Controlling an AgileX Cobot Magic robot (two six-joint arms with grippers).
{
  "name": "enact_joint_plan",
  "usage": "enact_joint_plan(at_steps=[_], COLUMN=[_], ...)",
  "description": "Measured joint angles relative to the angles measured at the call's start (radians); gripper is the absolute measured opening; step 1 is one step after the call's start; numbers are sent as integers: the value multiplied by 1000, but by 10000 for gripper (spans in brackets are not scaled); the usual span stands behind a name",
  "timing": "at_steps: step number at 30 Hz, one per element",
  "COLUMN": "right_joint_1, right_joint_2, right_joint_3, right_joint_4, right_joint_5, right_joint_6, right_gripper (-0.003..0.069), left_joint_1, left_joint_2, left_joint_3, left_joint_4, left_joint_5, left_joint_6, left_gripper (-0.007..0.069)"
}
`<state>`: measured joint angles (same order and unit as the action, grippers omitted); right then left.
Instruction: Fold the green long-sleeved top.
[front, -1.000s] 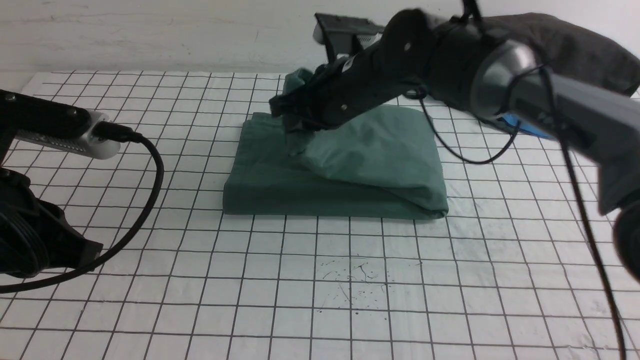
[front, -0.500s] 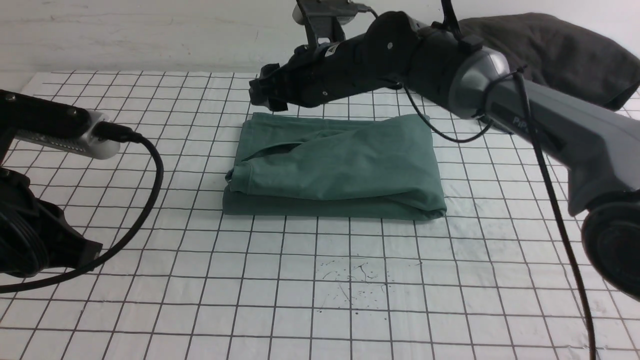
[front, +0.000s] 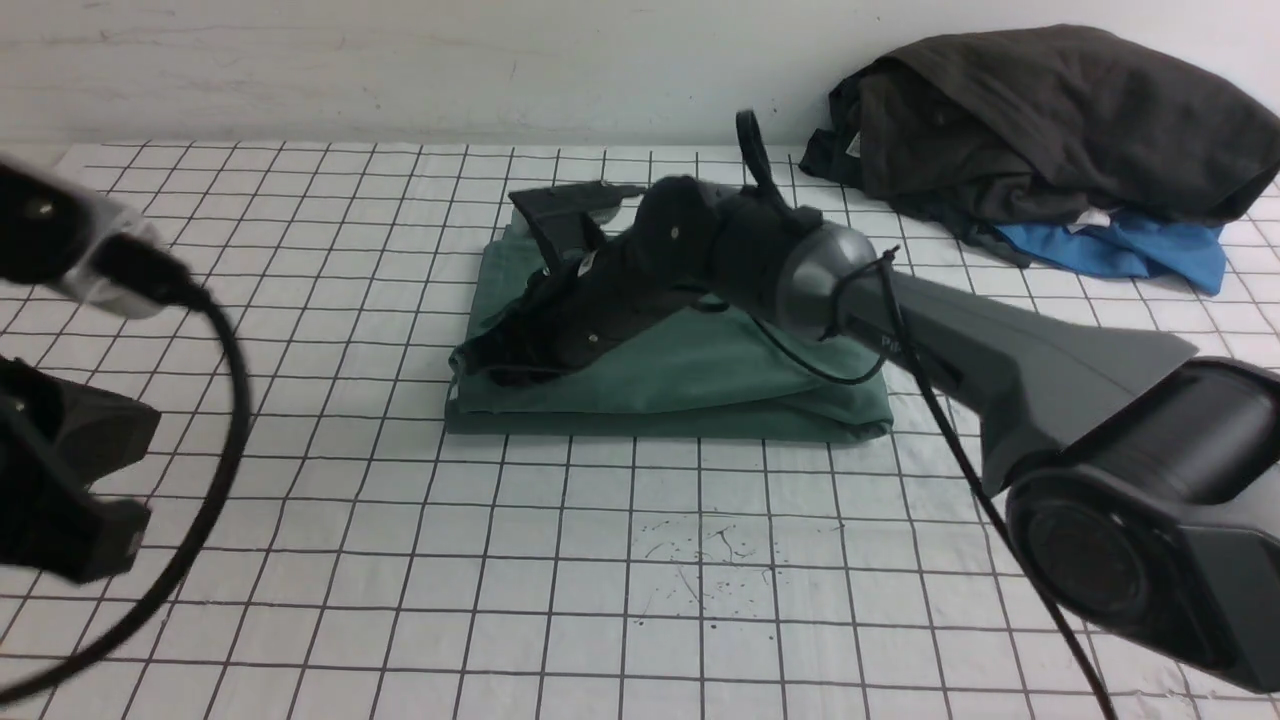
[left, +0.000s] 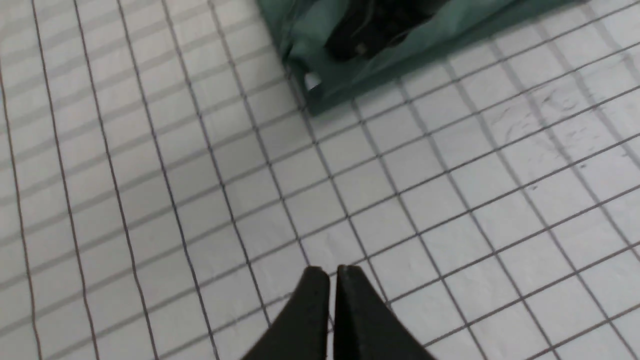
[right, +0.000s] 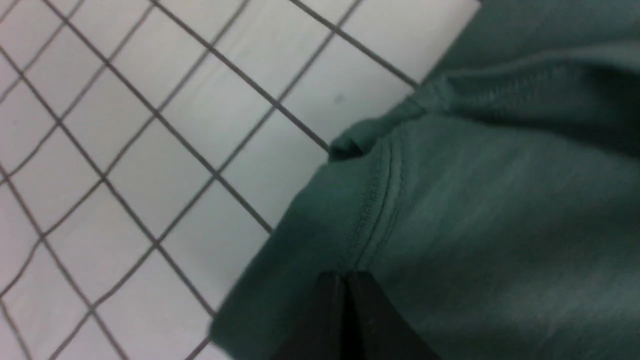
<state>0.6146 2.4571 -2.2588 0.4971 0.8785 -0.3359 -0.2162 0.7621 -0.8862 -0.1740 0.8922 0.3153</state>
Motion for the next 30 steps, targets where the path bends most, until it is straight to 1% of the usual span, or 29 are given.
enact_joint_plan(at_steps=[2,3,4,5,8,9,10,12,14,16,17,18,20,21,22,24,25,26,29,30], right_joint_1=[-13,-15,-24,-33,-61,-61,-82,-115,-142,-181,-187,-210,-221,-221,-222,-219,-219,-215,-204,-203], right_joint_2=[-47,-53,-100,-150,-314,-314,-400,-507,-582,-702,-724,-828,-949,-962,-1064,-1194,-1208,-1301,-1500,-1500], right_joint_3=[-80,-99,-163,-197,-227,-226,-204,-126,-64,99,131,266,450,489,646,852,852,1016,1314,1333], right_joint_4=[-83,-105,-187,-258,-392,-398,-429,-451,-456,-468,-471,-483,-497,-497,-497,-490,-490,-489,-483,-481], right_joint_5=[111,124,225,273,353,355,365,372,373,347,329,263,162,140,58,-81,-95,-205,-458,-472], right_joint_6=[13,14,17,19,55,56,64,72,77,87,89,98,118,122,133,140,140,141,144,144], right_gripper=[-13,-13,-13,-13,-13,-13,-13,-13,-13,-13,-13,-13,-13,-13,-13,-13,-13,-13,-13,-13], left_joint_1=[-12,-13,-17,-17,-17,-17,-17,-18,-18,-18,-18,-18,-18,-18,-18,-18,-18,-18,-18,-18], left_joint_2=[-127,-153,-232,-317,-460,-468,-522,-587,-616,-645,-647,-653,-653,-653,-653,-653,-653,-653,-653,-653], left_joint_3=[62,77,129,195,338,358,425,506,552,606,615,650,683,686,708,734,739,754,779,779], left_joint_4=[-10,-10,-7,4,36,38,44,46,46,46,46,46,46,46,46,46,46,46,46,46], left_joint_5=[-34,-44,-70,-103,-215,-223,-279,-353,-382,-407,-410,-418,-420,-420,-420,-421,-421,-421,-417,-417], left_joint_6=[44,56,76,92,113,113,116,119,119,119,119,119,119,119,119,119,119,119,119,119], left_gripper=[3,3,3,3,3,3,3,3,3,3,3,3,3,3,3,3,3,3,3,3])
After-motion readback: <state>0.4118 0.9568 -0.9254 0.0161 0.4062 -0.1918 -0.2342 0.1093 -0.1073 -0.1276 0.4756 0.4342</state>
